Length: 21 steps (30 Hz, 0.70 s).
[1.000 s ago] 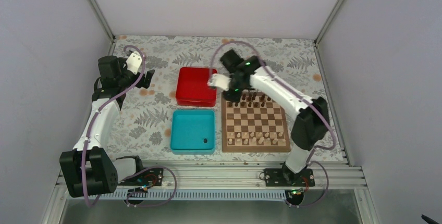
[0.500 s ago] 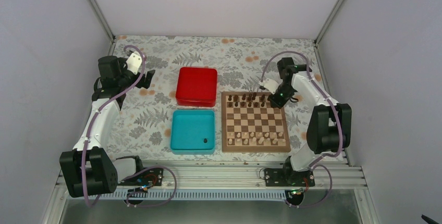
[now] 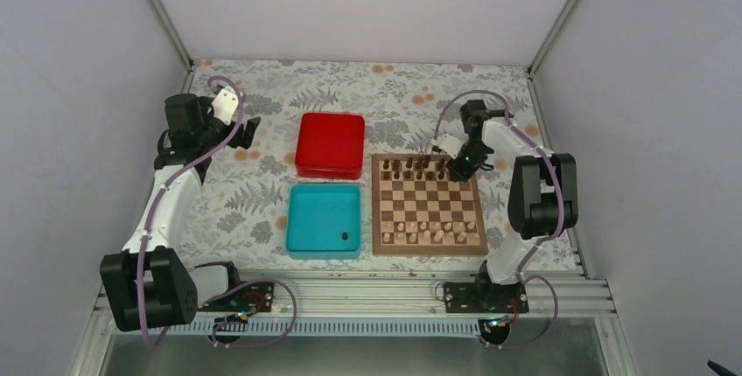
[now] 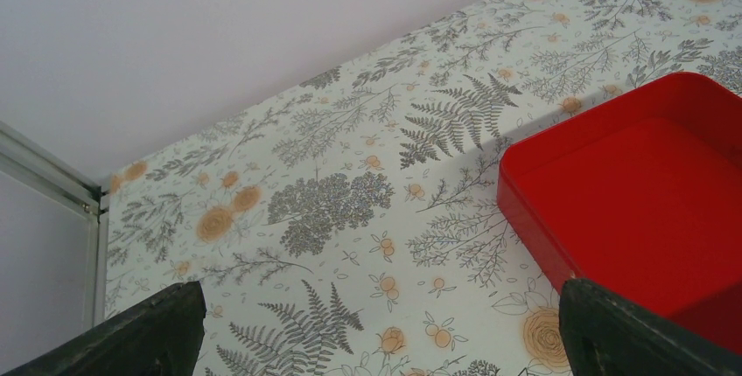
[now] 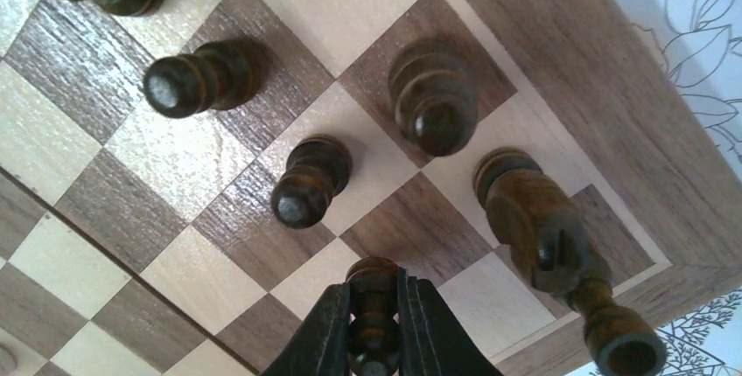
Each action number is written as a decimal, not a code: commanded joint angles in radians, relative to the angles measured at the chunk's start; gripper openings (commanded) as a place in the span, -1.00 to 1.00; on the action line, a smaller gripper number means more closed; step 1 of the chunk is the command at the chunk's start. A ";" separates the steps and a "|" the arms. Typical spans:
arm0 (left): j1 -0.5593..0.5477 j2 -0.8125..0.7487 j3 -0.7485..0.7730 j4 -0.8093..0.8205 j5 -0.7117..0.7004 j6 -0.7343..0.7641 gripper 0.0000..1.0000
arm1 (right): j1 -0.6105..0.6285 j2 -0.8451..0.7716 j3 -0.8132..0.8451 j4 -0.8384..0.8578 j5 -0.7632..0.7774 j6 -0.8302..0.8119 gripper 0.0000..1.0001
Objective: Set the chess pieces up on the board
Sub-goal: Place the chess piece on the chessboard.
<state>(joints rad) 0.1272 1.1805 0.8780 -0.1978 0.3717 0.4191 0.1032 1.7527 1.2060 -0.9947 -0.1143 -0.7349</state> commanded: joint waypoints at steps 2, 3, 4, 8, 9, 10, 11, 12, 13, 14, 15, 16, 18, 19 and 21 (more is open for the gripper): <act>0.005 -0.006 0.003 0.006 0.020 0.007 1.00 | -0.008 0.018 0.039 0.020 -0.011 -0.009 -0.77; 0.005 -0.007 0.002 0.006 0.021 0.007 1.00 | -0.007 0.020 0.038 0.020 -0.012 -0.010 -0.77; 0.005 -0.006 0.002 0.007 0.022 0.007 1.00 | -0.007 0.022 0.039 0.021 -0.012 -0.009 -0.77; 0.004 -0.004 0.004 0.006 0.024 0.007 1.00 | -0.007 0.027 0.036 0.029 -0.008 -0.011 -0.77; 0.005 -0.004 0.004 0.005 0.026 0.007 1.00 | -0.007 0.029 0.037 0.029 -0.008 -0.011 -0.77; 0.005 -0.004 0.004 0.006 0.026 0.007 1.00 | -0.007 0.031 0.038 0.030 -0.008 -0.011 -0.76; 0.005 -0.005 0.003 0.005 0.026 0.006 1.00 | -0.007 0.033 0.039 0.028 -0.011 -0.011 -0.76; 0.005 -0.006 0.004 0.005 0.026 0.005 1.00 | -0.008 0.034 0.041 0.028 -0.011 -0.012 -0.76; 0.005 -0.005 0.004 0.005 0.027 0.006 1.00 | -0.007 0.034 0.040 0.028 -0.010 -0.012 -0.75; 0.005 -0.005 0.005 0.005 0.026 0.006 1.00 | -0.007 0.034 0.041 0.032 -0.008 -0.012 -0.75; 0.005 -0.006 0.005 0.003 0.026 0.006 1.00 | -0.008 0.033 0.040 0.035 -0.007 -0.013 -0.74; 0.005 -0.005 0.005 0.004 0.026 0.006 1.00 | -0.008 0.034 0.040 0.035 -0.006 -0.013 -0.74; 0.005 -0.005 0.006 0.003 0.027 0.006 1.00 | -0.009 0.036 0.039 0.038 -0.003 -0.012 -0.73; 0.005 -0.005 0.007 0.002 0.027 0.005 1.00 | -0.009 0.036 0.037 0.039 -0.003 -0.013 -0.72; 0.005 -0.006 0.007 0.000 0.032 0.004 1.00 | -0.009 0.035 0.036 0.041 -0.007 -0.012 -0.69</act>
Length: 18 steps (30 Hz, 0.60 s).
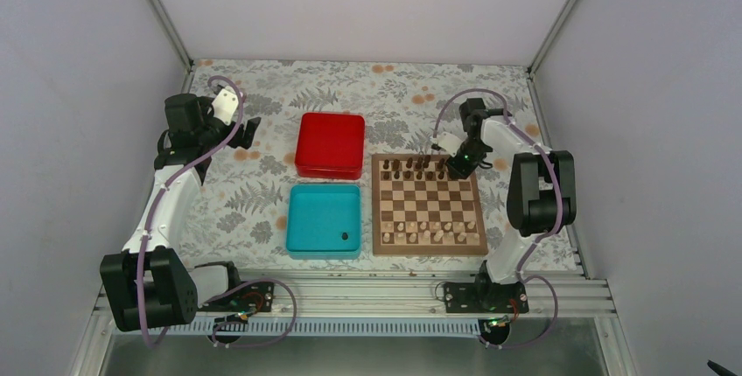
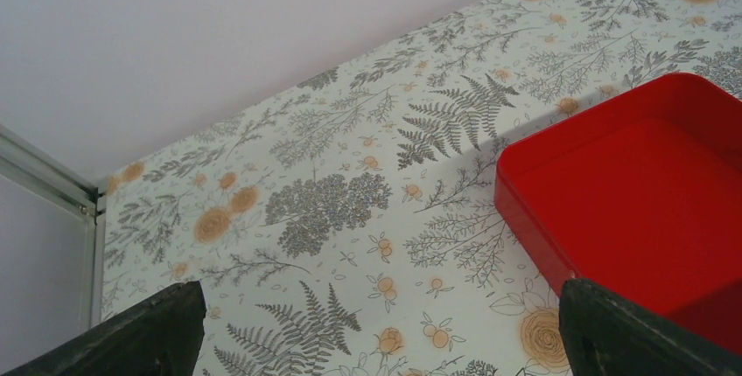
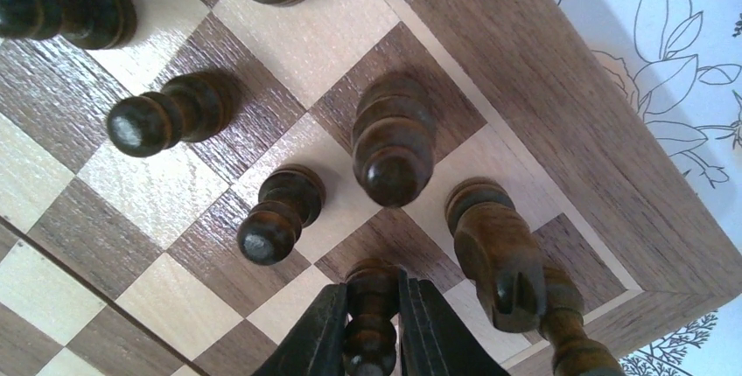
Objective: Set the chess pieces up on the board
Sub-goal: Place the chess piece on the chessboard.
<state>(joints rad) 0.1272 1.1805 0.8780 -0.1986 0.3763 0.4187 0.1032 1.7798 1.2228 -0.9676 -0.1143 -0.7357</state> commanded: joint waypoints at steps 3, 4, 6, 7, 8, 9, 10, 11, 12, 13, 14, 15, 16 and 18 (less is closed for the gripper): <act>0.005 -0.004 0.009 -0.001 0.029 0.005 1.00 | -0.009 0.007 0.013 0.019 -0.005 -0.010 -0.65; 0.004 -0.005 0.008 -0.002 0.029 0.005 1.00 | -0.009 0.007 0.012 0.019 -0.003 -0.011 -0.64; 0.005 -0.005 0.009 -0.001 0.029 0.005 1.00 | -0.009 0.006 0.013 0.017 -0.004 -0.010 -0.59; 0.005 -0.007 0.008 -0.001 0.028 0.005 1.00 | -0.009 0.003 0.014 0.017 -0.006 -0.010 -0.57; 0.005 -0.007 0.009 -0.001 0.028 0.005 1.00 | -0.010 -0.001 0.016 0.013 -0.011 -0.010 -0.56; 0.005 -0.007 0.008 0.000 0.028 0.005 1.00 | -0.009 -0.004 0.019 0.007 -0.015 -0.011 -0.55; 0.005 -0.007 0.009 -0.002 0.029 0.005 1.00 | -0.009 -0.009 0.022 0.003 -0.015 -0.011 -0.53; 0.005 -0.008 0.010 -0.002 0.029 0.005 1.00 | -0.009 -0.014 0.023 0.000 -0.015 -0.011 -0.52; 0.005 -0.008 0.010 -0.002 0.029 0.005 1.00 | -0.009 -0.020 0.024 -0.004 -0.016 -0.012 -0.51; 0.005 -0.008 0.010 -0.002 0.030 0.005 1.00 | -0.009 -0.025 0.028 -0.011 -0.017 -0.013 -0.50; 0.005 -0.009 0.010 -0.002 0.031 0.005 1.00 | -0.008 -0.031 0.033 -0.022 -0.021 -0.013 -0.50; 0.005 -0.010 0.009 -0.003 0.031 0.004 1.00 | -0.009 -0.039 0.038 -0.038 -0.028 -0.013 -0.50; 0.005 -0.011 0.010 -0.004 0.032 0.005 1.00 | -0.007 -0.051 0.043 -0.053 -0.036 -0.013 -0.50; 0.005 -0.010 0.010 -0.005 0.032 0.004 1.00 | 0.008 -0.080 0.049 -0.088 -0.041 -0.008 -0.49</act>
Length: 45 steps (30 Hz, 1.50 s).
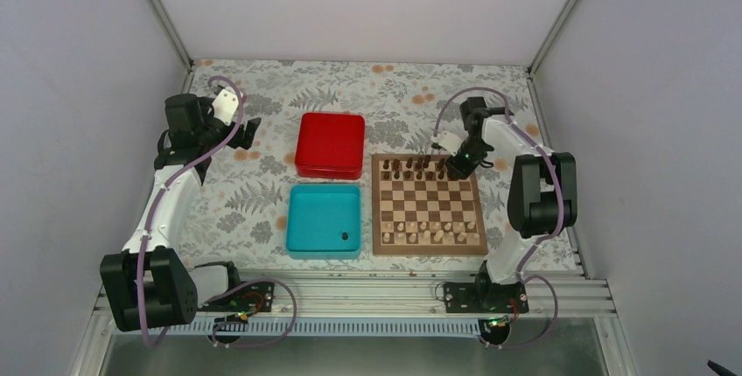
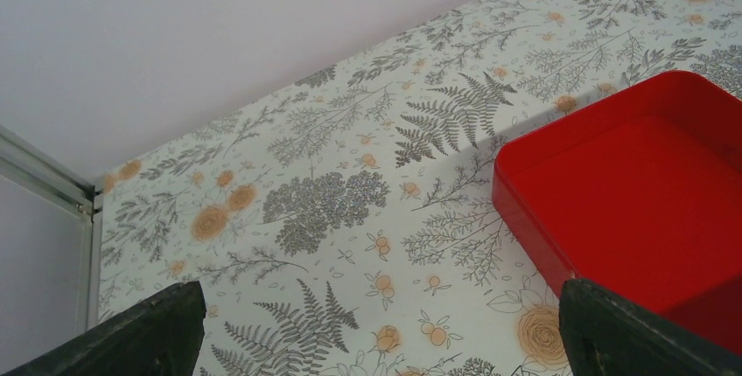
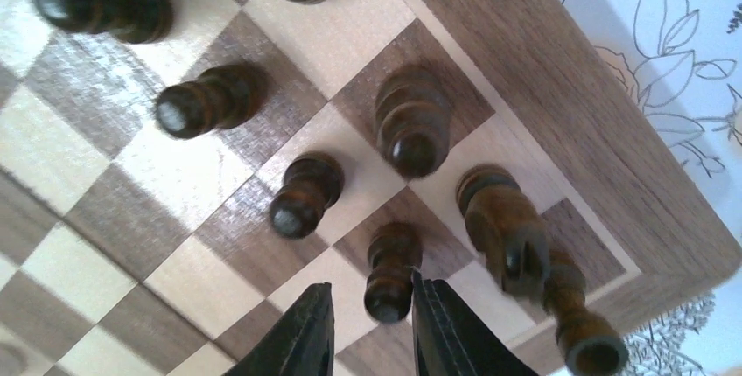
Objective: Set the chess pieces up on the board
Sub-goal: Place the chess piece on the chessboard, then pick up the chess piece from the storage box.
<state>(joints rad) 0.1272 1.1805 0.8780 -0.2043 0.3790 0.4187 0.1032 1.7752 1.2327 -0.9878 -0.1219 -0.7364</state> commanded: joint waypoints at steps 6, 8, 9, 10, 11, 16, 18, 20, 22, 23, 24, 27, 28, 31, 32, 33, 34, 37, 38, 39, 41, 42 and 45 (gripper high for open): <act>0.005 -0.010 0.013 -0.004 0.039 0.006 1.00 | 0.238 -0.228 0.065 -0.206 -0.015 0.065 -0.31; 0.005 -0.010 0.015 -0.007 0.043 0.006 1.00 | 0.340 -0.244 0.117 -0.248 -0.037 0.095 -0.25; 0.005 -0.012 0.016 -0.008 0.044 0.005 1.00 | 0.393 -0.245 0.147 -0.258 -0.047 0.109 -0.24; 0.005 -0.013 0.016 -0.009 0.045 0.004 1.00 | 0.440 -0.238 0.171 -0.265 -0.056 0.123 -0.24; 0.005 -0.015 0.016 -0.008 0.044 0.005 1.00 | 0.493 -0.227 0.196 -0.266 -0.060 0.138 -0.23; 0.005 -0.019 0.014 -0.009 0.041 0.005 1.00 | 0.709 -0.126 0.272 -0.255 -0.064 0.161 -0.13; 0.005 -0.018 0.014 -0.009 0.039 0.006 1.00 | 0.764 -0.053 0.294 -0.255 -0.064 0.166 -0.13; 0.004 -0.019 0.013 -0.006 0.036 0.006 1.00 | 0.819 0.002 0.307 -0.244 -0.062 0.170 -0.12; 0.005 -0.018 0.012 -0.006 0.036 0.008 1.00 | 0.875 0.050 0.316 -0.227 -0.057 0.172 -0.10; 0.005 -0.018 0.010 -0.005 0.036 0.008 1.00 | 0.900 0.079 0.322 -0.216 -0.052 0.172 -0.04; 0.006 -0.017 0.010 -0.003 0.035 0.007 1.00 | 0.922 0.104 0.330 -0.203 -0.043 0.173 -0.02; 0.005 -0.014 0.007 0.001 0.034 0.008 1.00 | 0.963 0.169 0.369 -0.191 -0.044 0.164 -0.02; 0.006 -0.014 0.008 0.001 0.034 0.008 1.00 | 0.970 0.183 0.379 -0.186 -0.044 0.161 -0.02; 0.006 -0.013 0.005 0.002 0.034 0.009 1.00 | 0.987 0.225 0.400 -0.186 -0.048 0.151 -0.01; 0.006 -0.014 0.005 0.002 0.034 0.009 1.00 | 0.991 0.235 0.401 -0.186 -0.046 0.150 -0.01; 0.008 -0.013 0.004 0.002 0.035 0.009 1.00 | 0.994 0.245 0.399 -0.188 -0.045 0.149 -0.01; 0.008 -0.013 0.004 0.003 0.035 0.009 1.00 | 0.998 0.253 0.396 -0.188 -0.043 0.147 -0.01; 0.008 -0.011 0.002 0.004 0.038 0.011 1.00 | 1.004 0.270 0.376 -0.184 -0.044 0.143 -0.01; 0.009 -0.010 0.002 0.004 0.038 0.011 1.00 | 1.004 0.272 0.370 -0.177 -0.046 0.141 -0.01; 0.009 -0.011 0.002 0.003 0.038 0.010 1.00 | 1.005 0.275 0.364 -0.171 -0.048 0.141 -0.01; 0.009 -0.010 0.003 0.005 0.038 0.010 1.00 | 1.006 0.279 0.358 -0.158 -0.047 0.140 -0.01; 0.009 -0.010 0.003 0.005 0.038 0.011 1.00 | 1.007 0.283 0.358 -0.155 -0.046 0.140 -0.01; 0.009 -0.010 0.003 0.005 0.040 0.011 1.00 | 1.007 0.302 0.367 -0.154 -0.048 0.138 -0.02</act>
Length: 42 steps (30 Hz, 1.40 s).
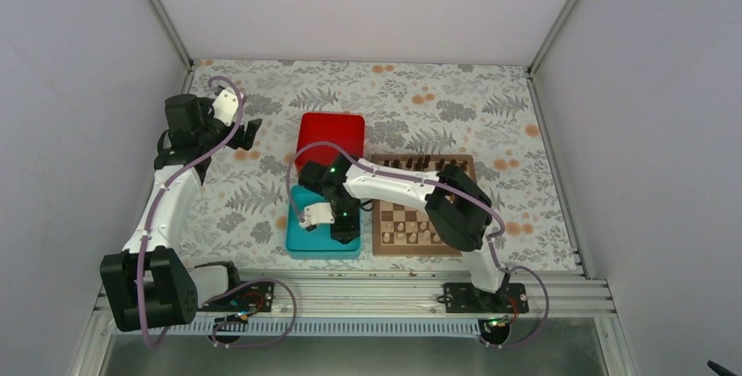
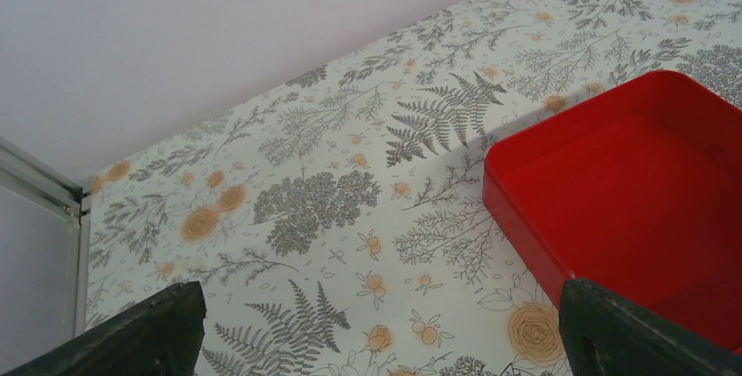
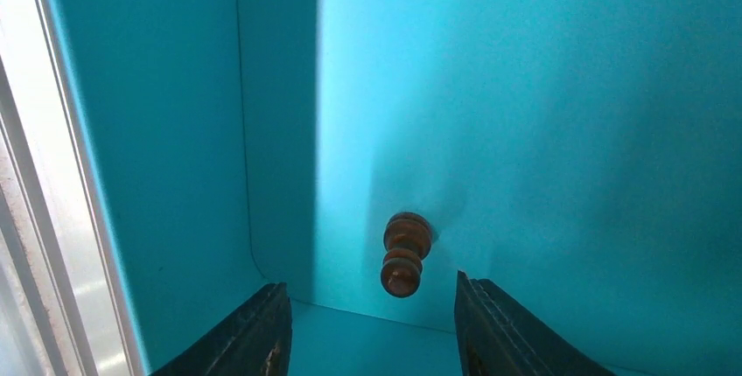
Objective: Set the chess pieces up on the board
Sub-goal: Pick up the chess piece from the storage box, then place the chess piece on the chessboard.
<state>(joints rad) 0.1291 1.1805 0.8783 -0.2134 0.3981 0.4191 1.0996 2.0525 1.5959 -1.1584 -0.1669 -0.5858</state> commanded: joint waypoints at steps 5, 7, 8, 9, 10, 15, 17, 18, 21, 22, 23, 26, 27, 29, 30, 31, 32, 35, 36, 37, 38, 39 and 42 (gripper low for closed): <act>0.007 -0.011 0.002 0.013 0.025 0.010 1.00 | 0.014 0.061 0.014 0.019 0.012 -0.014 -0.15; 0.007 -0.010 0.002 0.013 0.025 0.010 1.00 | 0.014 0.067 0.011 0.022 0.012 -0.013 -0.31; 0.007 -0.009 0.002 0.012 0.026 0.010 1.00 | 0.014 0.071 0.008 0.023 0.016 -0.013 -0.34; 0.007 -0.008 0.002 0.013 0.028 0.010 1.00 | 0.014 0.071 0.005 0.024 0.016 -0.011 -0.38; 0.007 -0.008 0.002 0.013 0.028 0.012 1.00 | 0.014 0.071 0.004 0.028 0.017 -0.009 -0.44; 0.007 -0.005 0.002 0.013 0.028 0.012 1.00 | 0.011 0.023 0.013 0.037 0.005 -0.007 -0.84; 0.007 -0.006 0.002 0.012 0.029 0.012 1.00 | 0.003 -0.013 0.018 0.031 0.014 -0.004 -0.89; 0.007 -0.006 0.002 0.013 0.028 0.011 1.00 | -0.005 -0.030 0.022 0.023 0.022 -0.002 -0.90; 0.007 -0.005 0.004 0.011 0.030 0.010 1.00 | -0.041 -0.096 0.032 -0.006 0.054 0.006 -0.91; 0.007 -0.005 0.004 0.011 0.030 0.010 1.00 | -0.059 -0.124 0.034 -0.016 0.059 0.009 -0.91; 0.007 -0.005 0.004 0.011 0.030 0.010 1.00 | -0.082 -0.152 0.035 -0.025 0.063 0.011 -0.91; 0.007 -0.006 0.004 0.011 0.031 0.010 1.00 | -0.174 -0.234 0.027 -0.053 0.074 0.020 -0.91; 0.007 -0.006 0.005 0.011 0.032 0.010 1.00 | -0.207 -0.263 0.011 -0.061 0.080 0.021 -0.91; 0.007 -0.006 0.006 0.011 0.033 0.010 1.00 | -0.290 -0.329 -0.033 -0.063 0.094 0.019 -0.90; 0.007 -0.006 0.005 0.010 0.033 0.010 1.00 | -0.336 -0.360 -0.055 -0.066 0.091 0.013 -0.89; 0.007 -0.006 0.004 0.011 0.034 0.010 1.00 | -0.388 -0.378 -0.076 -0.073 0.088 0.004 -0.88; 0.007 -0.005 0.005 0.011 0.036 0.010 1.00 | -0.439 -0.425 -0.100 -0.075 0.085 -0.005 -0.88; 0.007 -0.002 0.005 0.011 0.037 0.010 1.00 | -0.599 -0.502 -0.176 -0.069 0.076 -0.040 -0.86; 0.007 -0.001 0.006 0.011 0.038 0.010 1.00 | -0.650 -0.520 -0.204 -0.062 0.078 -0.054 -0.86; 0.007 0.000 0.007 0.010 0.038 0.010 1.00 | -0.697 -0.536 -0.232 -0.054 0.082 -0.068 -0.86; 0.007 0.000 0.007 0.009 0.038 0.010 1.00 | -0.746 -0.547 -0.260 -0.046 0.089 -0.083 -0.85; 0.007 -0.001 0.006 0.010 0.039 0.010 1.00 | -0.790 -0.548 -0.286 -0.035 0.099 -0.097 -0.84; 0.008 -0.004 0.007 0.009 0.039 0.009 1.00 | -0.922 -0.531 -0.353 0.020 0.123 -0.133 -0.83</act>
<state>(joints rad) 0.1291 1.1805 0.8783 -0.2134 0.4145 0.4191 0.2859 1.5101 1.3163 -1.1831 -0.0734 -0.6479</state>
